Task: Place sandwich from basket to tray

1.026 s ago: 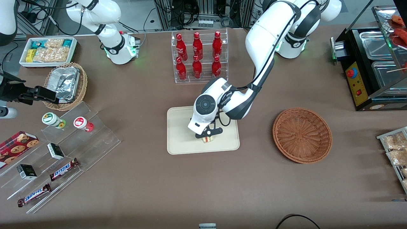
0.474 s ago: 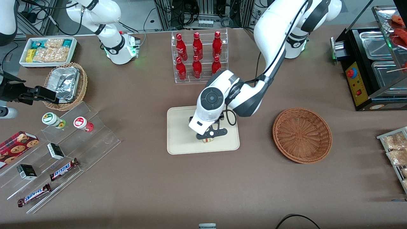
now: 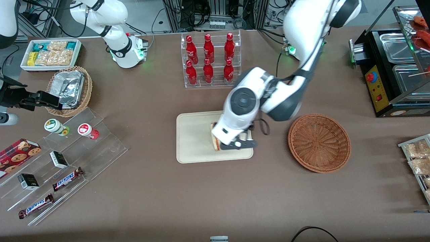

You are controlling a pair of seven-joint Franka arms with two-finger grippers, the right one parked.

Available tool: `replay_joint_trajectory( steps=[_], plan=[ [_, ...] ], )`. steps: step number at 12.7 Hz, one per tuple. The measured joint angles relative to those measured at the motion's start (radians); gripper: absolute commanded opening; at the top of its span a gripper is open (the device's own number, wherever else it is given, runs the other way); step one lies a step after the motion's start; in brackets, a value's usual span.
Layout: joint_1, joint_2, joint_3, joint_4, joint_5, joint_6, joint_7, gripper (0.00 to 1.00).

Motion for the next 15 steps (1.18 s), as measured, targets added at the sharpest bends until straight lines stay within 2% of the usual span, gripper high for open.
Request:
replay_joint_trajectory(
  steps=[3, 9, 15],
  plan=[
    [0.095, -0.058, 0.002, -0.043, 0.002, -0.027, 0.145, 1.00],
    [0.282, -0.265, 0.005, -0.277, 0.001, -0.034, 0.486, 1.00],
    [0.442, -0.428, 0.006, -0.446, 0.001, -0.039, 0.654, 1.00]
  ],
)
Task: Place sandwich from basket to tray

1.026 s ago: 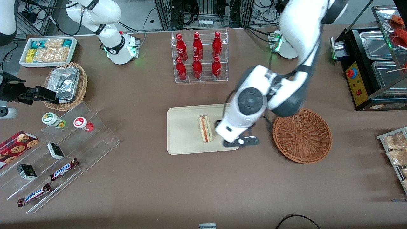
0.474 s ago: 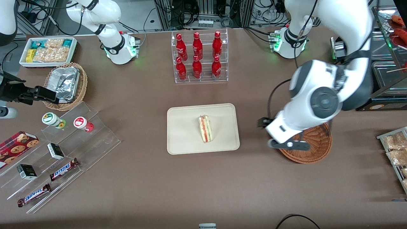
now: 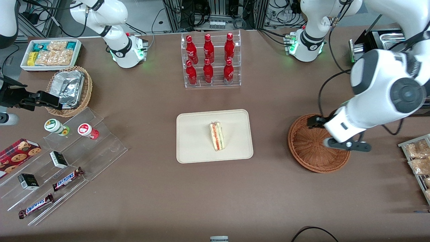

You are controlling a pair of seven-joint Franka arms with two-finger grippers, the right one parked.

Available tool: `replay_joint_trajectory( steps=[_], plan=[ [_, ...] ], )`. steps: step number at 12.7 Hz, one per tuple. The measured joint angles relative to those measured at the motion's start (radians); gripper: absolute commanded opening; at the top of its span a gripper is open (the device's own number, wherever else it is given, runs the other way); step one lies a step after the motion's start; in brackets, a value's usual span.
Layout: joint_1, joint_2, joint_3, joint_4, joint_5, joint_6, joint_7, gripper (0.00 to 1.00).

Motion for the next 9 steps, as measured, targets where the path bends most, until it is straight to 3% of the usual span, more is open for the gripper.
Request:
replay_joint_trajectory(
  steps=[9],
  plan=[
    [0.098, -0.181, 0.000, -0.078, 0.002, -0.137, 0.061, 1.00]
  ],
)
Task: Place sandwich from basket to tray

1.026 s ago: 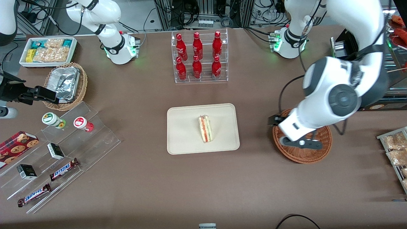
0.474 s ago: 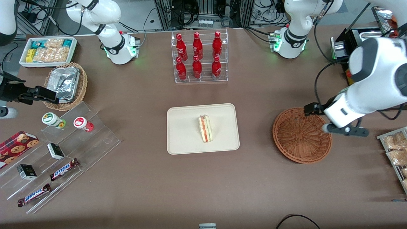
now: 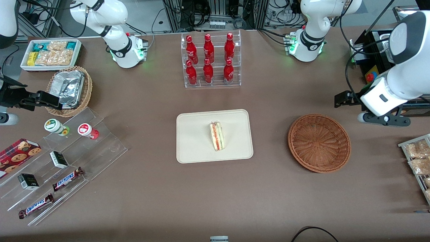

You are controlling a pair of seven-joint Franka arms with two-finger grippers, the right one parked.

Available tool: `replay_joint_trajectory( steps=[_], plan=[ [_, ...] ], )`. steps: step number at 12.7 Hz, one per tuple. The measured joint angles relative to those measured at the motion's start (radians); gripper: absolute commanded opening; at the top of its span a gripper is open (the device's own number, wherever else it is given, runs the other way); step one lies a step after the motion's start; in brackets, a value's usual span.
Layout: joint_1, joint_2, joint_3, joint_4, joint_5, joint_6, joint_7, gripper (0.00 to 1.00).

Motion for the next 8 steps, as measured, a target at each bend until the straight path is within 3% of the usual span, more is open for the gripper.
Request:
replay_joint_trajectory(
  steps=[8],
  plan=[
    [0.019, -0.067, 0.039, 0.003, 0.002, -0.095, 0.002, 1.00]
  ],
)
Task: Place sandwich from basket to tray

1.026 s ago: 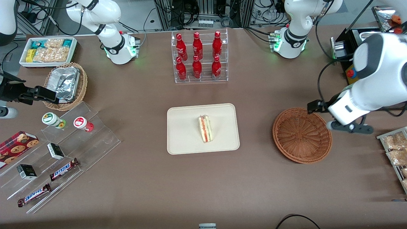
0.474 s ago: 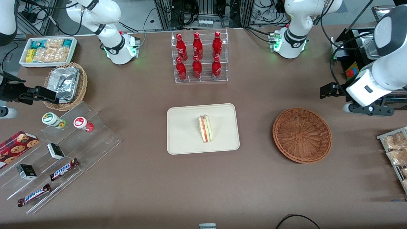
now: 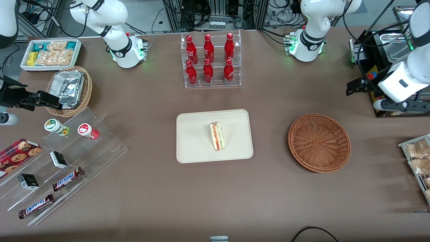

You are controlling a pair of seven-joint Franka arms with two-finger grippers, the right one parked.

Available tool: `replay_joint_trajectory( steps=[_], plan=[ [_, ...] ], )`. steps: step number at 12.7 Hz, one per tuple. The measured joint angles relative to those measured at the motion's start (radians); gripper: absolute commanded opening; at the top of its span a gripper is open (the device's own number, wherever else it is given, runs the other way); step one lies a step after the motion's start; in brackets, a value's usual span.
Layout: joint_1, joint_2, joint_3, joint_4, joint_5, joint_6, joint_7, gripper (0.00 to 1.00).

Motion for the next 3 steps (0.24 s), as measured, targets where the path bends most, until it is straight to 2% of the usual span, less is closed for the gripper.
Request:
replay_joint_trajectory(
  steps=[3],
  plan=[
    [0.001, -0.009, 0.010, 0.000, 0.000, -0.012, 0.001, 1.00]
  ],
)
